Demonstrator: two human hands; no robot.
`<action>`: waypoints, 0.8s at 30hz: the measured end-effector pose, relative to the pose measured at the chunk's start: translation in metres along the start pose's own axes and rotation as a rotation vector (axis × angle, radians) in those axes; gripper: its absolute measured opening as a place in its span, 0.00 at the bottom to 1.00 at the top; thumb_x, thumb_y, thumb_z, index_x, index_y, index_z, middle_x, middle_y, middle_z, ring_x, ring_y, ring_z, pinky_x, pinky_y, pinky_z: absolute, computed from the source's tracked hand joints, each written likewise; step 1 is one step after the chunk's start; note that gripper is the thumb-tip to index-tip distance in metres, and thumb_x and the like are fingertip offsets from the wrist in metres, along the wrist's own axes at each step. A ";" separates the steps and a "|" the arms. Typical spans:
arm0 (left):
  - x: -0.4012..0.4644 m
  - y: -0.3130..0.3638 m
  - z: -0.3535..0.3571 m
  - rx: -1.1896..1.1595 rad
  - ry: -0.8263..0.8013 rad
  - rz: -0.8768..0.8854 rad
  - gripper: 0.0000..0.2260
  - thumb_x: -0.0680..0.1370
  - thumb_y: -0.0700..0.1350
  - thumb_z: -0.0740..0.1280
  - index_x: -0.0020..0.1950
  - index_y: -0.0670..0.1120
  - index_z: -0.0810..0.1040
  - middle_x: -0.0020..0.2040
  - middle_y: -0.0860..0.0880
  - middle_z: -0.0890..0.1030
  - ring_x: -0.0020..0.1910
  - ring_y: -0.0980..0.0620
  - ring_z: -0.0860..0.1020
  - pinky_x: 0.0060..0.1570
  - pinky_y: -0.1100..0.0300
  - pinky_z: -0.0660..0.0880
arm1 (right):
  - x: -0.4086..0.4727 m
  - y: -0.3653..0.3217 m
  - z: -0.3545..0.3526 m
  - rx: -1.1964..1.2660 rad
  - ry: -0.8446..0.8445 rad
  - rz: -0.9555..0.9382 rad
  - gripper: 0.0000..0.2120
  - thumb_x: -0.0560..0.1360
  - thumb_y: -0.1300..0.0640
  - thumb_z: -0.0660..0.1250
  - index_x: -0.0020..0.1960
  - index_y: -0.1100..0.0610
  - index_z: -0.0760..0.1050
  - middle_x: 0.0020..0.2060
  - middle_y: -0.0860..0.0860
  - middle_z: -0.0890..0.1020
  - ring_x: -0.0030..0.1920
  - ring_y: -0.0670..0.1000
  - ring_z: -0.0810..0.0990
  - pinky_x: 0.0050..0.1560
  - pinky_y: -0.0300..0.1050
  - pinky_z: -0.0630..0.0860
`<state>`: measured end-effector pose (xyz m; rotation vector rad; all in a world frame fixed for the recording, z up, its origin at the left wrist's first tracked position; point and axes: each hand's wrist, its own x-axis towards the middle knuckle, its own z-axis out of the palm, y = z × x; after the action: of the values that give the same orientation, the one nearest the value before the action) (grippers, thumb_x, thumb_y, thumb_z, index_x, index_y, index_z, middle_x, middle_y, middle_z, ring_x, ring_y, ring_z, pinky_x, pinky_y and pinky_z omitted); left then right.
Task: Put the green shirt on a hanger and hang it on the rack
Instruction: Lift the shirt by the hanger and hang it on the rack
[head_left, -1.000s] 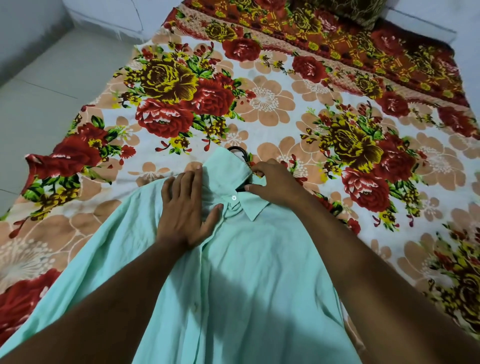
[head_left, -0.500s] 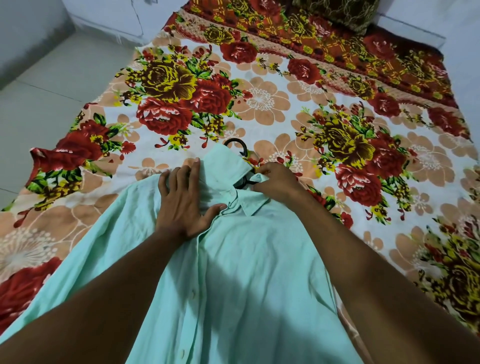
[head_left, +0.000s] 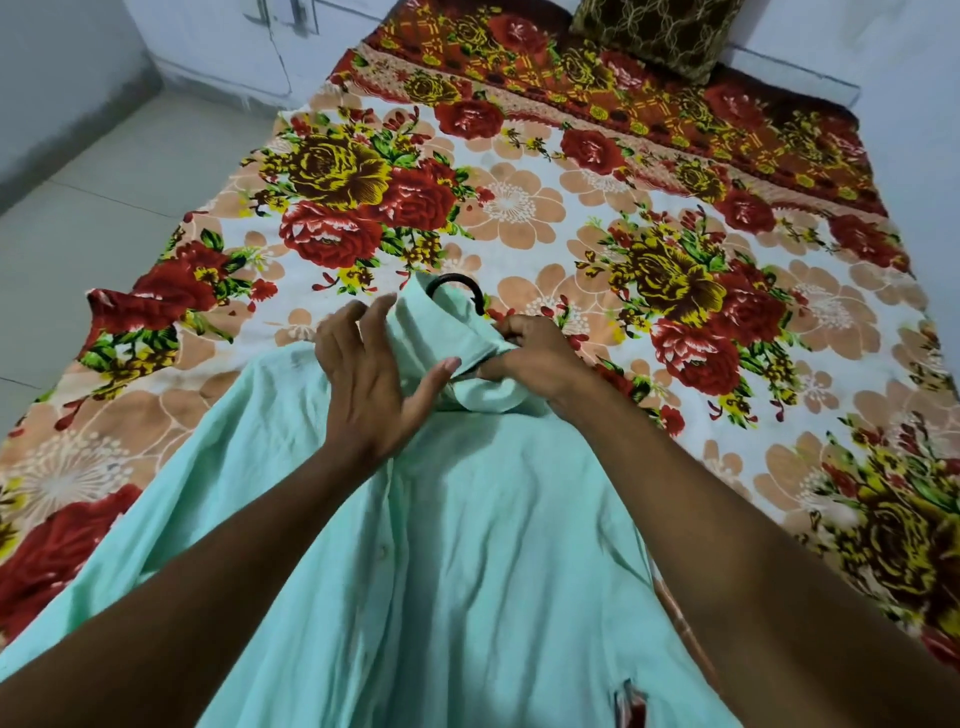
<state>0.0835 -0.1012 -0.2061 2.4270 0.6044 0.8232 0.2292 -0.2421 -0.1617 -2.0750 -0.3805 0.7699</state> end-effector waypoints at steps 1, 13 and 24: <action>0.000 0.016 -0.004 -0.027 0.048 -0.026 0.36 0.76 0.65 0.69 0.73 0.42 0.66 0.65 0.40 0.69 0.67 0.41 0.67 0.71 0.46 0.61 | -0.005 0.004 0.002 0.024 0.015 -0.012 0.19 0.66 0.70 0.77 0.55 0.60 0.82 0.48 0.56 0.87 0.50 0.57 0.86 0.49 0.52 0.82; 0.005 0.034 -0.032 -0.153 -0.043 -0.412 0.20 0.69 0.42 0.69 0.61 0.43 0.79 0.54 0.44 0.77 0.56 0.46 0.73 0.53 0.57 0.68 | -0.025 0.007 0.009 0.015 0.035 -0.071 0.16 0.67 0.68 0.79 0.53 0.59 0.84 0.49 0.54 0.87 0.50 0.54 0.86 0.50 0.49 0.83; 0.050 -0.032 -0.071 -0.929 -0.629 -0.835 0.06 0.81 0.39 0.68 0.50 0.38 0.82 0.44 0.44 0.86 0.41 0.51 0.87 0.43 0.56 0.85 | -0.011 -0.030 -0.022 -0.235 -0.327 -0.080 0.06 0.78 0.52 0.73 0.53 0.51 0.85 0.50 0.48 0.86 0.51 0.48 0.83 0.55 0.45 0.77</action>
<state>0.0652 -0.0267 -0.1547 1.2597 0.6779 -0.0623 0.2359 -0.2446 -0.1234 -2.1336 -0.7616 1.0606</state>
